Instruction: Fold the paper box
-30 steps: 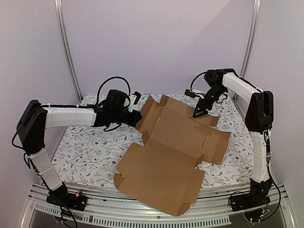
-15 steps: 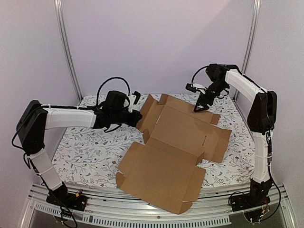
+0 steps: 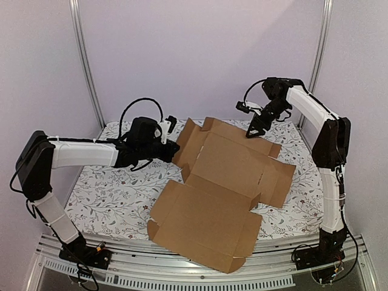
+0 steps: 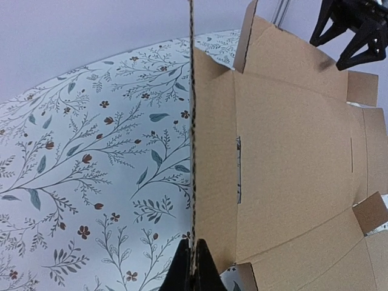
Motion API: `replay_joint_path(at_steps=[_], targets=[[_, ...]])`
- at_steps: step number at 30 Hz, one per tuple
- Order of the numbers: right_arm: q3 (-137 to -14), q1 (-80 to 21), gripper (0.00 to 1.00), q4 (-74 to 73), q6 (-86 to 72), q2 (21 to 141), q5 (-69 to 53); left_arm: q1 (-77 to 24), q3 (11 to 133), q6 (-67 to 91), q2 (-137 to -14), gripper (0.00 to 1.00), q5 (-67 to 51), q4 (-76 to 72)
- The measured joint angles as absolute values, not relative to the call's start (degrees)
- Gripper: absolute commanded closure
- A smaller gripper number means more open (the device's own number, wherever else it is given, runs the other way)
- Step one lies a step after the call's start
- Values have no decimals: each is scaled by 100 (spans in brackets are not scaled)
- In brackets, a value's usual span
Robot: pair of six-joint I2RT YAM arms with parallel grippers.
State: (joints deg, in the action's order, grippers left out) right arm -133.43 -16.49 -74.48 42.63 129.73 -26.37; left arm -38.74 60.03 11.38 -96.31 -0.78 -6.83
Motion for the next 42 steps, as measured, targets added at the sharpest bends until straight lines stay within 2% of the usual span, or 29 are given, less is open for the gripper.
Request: replay_joint_path(at_steps=[7,12,19,26,38,42], targets=[[-13347,-1649,61,-7614,4324,12975,-2919,-3907,5806,1092,-9605,100,191,-921],[-13347,-1649,65,-7634,4359,12975,-3079,-3916,5721,1085,-9601,100,342,-1103],[-13347,-1649,49,-7649,4276,12975,-3052,-3940,5570,1046,-9588,100,397,-1315],[-13347,-1649,44,-7671,4143,12973,-2832,-4060,5172,834,-9233,100,552,-1723],[-13321,-1649,83,-7669,4073,13002,-3065,-4086,5078,738,-9142,100,694,-1900],[-12927,-1653,95,-7660,3957,12792,-3190,-4086,5078,805,-9179,100,698,-1903]])
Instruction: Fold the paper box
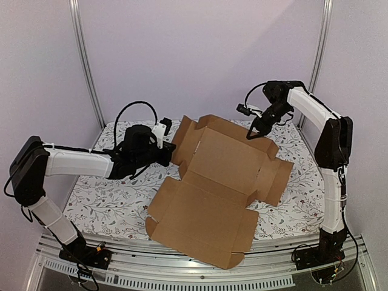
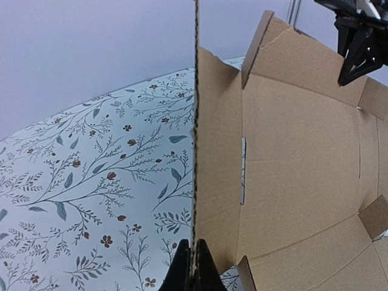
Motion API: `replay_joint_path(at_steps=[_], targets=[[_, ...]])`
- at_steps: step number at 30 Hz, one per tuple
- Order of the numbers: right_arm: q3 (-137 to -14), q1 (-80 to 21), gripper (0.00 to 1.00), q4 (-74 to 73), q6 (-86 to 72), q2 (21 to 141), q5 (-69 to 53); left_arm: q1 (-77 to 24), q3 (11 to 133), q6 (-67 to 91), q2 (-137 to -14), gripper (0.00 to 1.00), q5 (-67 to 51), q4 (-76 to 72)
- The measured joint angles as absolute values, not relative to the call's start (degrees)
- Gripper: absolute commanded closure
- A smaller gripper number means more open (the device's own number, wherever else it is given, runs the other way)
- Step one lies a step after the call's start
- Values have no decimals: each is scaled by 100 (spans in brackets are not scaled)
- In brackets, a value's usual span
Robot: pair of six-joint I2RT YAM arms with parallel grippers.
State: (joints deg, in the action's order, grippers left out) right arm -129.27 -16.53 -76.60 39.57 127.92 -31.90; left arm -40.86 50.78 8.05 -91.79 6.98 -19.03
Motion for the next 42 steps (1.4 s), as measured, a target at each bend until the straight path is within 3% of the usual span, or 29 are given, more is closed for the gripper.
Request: replay_joint_path(at_steps=[2,7,10,13,20,25,35,42], targets=[[-12709,-1691,98,-7647,3913,12643,-3208,-4088,5083,856,-9212,95,690,-1903],[-12075,-1953,100,-7411,3903,12171,-2928,-4112,5070,1022,-9220,50,661,-1879],[-11566,-2241,100,-7037,3962,11830,-2440,-4187,4786,1166,-8967,38,635,-1852],[-11157,-2613,100,-6611,4132,11491,-1798,-4263,4180,1341,-8239,32,556,-1741],[-11048,-3275,100,-5898,4788,11297,-585,-4281,3030,1732,-6222,27,661,-1448],[-10781,-3581,100,-5245,5304,11218,73,-4235,2324,2112,-5522,35,1387,-1297],[-8849,-4318,100,-3909,6136,10090,701,-4029,2202,2390,-6405,40,1981,-1103],[-8414,-4552,100,-3645,6355,9583,873,-3889,2893,2062,-7747,43,1876,-1186]])
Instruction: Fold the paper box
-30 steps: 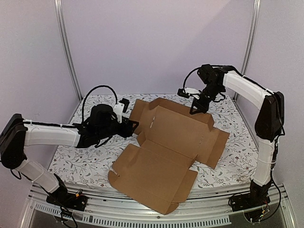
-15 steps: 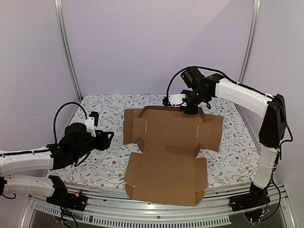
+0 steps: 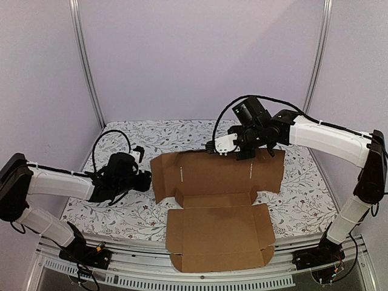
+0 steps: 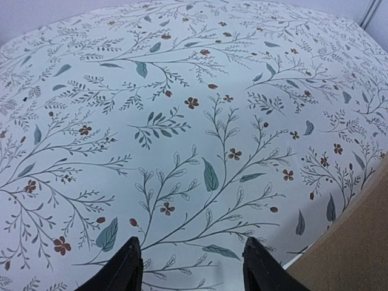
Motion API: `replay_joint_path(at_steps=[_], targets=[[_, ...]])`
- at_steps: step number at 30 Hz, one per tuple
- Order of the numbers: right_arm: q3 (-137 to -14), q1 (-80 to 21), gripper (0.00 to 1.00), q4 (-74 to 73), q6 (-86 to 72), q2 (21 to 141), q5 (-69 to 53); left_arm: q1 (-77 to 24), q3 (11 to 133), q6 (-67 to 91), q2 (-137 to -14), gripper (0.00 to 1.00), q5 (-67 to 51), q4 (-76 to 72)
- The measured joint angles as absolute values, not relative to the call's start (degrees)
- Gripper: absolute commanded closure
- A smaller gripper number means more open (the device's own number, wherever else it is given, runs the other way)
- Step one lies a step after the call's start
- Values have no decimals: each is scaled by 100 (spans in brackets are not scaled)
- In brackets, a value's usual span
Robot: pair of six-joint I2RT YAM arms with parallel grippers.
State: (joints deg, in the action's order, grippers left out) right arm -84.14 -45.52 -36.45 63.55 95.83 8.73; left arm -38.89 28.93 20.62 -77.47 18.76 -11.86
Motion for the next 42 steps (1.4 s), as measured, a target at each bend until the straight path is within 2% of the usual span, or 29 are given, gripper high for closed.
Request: replay_joint_path(at_steps=[6,16,23,31,42], targets=[[-8204,-4565,97,-3413,6340,9572,950,-3883,3072,1645,-8370,38,963,-1806],[-7432,-4672,89,-2639,6320,9303,1363,-3922,2998,1352,-8484,35,-235,-2740],[-7352,-4698,99,-2563,6069,9198,1328,-3972,2910,1374,-8597,35,-727,-3264],[-7190,-4746,100,-2414,5863,9085,1363,-4265,2884,1492,-8908,25,-858,-3739],[-7015,-4847,100,-2252,5734,8993,1566,-4654,3089,1468,-9205,25,-941,-4174]])
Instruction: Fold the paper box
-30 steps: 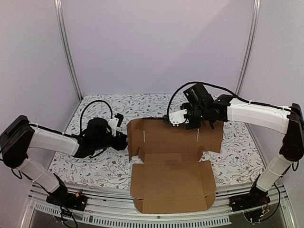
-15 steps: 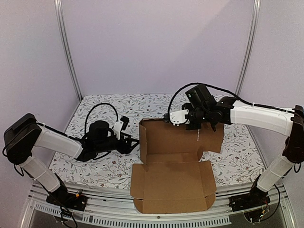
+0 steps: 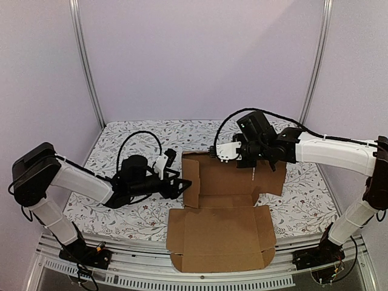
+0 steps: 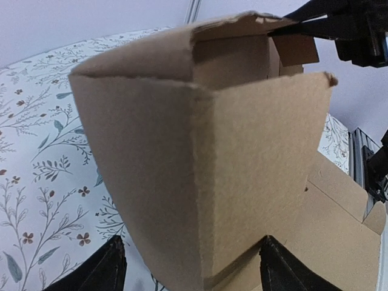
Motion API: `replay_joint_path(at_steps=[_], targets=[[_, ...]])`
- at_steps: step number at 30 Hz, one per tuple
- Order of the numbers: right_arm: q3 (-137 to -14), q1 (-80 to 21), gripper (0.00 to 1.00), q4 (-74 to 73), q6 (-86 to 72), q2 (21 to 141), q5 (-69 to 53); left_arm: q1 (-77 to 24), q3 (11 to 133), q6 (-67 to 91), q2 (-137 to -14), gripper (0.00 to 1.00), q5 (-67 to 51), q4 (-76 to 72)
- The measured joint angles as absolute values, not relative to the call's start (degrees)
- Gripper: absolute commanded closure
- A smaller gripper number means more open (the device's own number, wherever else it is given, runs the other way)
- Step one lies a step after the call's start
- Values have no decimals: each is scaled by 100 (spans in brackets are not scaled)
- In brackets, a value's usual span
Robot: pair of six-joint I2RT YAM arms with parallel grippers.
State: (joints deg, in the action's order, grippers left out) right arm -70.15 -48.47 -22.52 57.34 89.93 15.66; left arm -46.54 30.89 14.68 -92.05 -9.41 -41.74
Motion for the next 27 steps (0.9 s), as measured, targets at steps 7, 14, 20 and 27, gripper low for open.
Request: replay_joint_path(at_steps=[7,14,20,27], targets=[[-7015,-4858,99,-2316,5616,8980,1651,-4803,3728,1466,-9603,38,-517,-3911],[-7015,-4862,96,-2528,5441,8866,1732,-5280,3885,1452,-9922,61,947,-4202],[-7024,-4888,94,-2635,5356,8829,1728,-5583,3981,1352,-10125,73,1925,-4388],[-7336,-4941,92,-3131,5111,8823,1452,-5922,3935,1063,-10138,59,3120,-4449]])
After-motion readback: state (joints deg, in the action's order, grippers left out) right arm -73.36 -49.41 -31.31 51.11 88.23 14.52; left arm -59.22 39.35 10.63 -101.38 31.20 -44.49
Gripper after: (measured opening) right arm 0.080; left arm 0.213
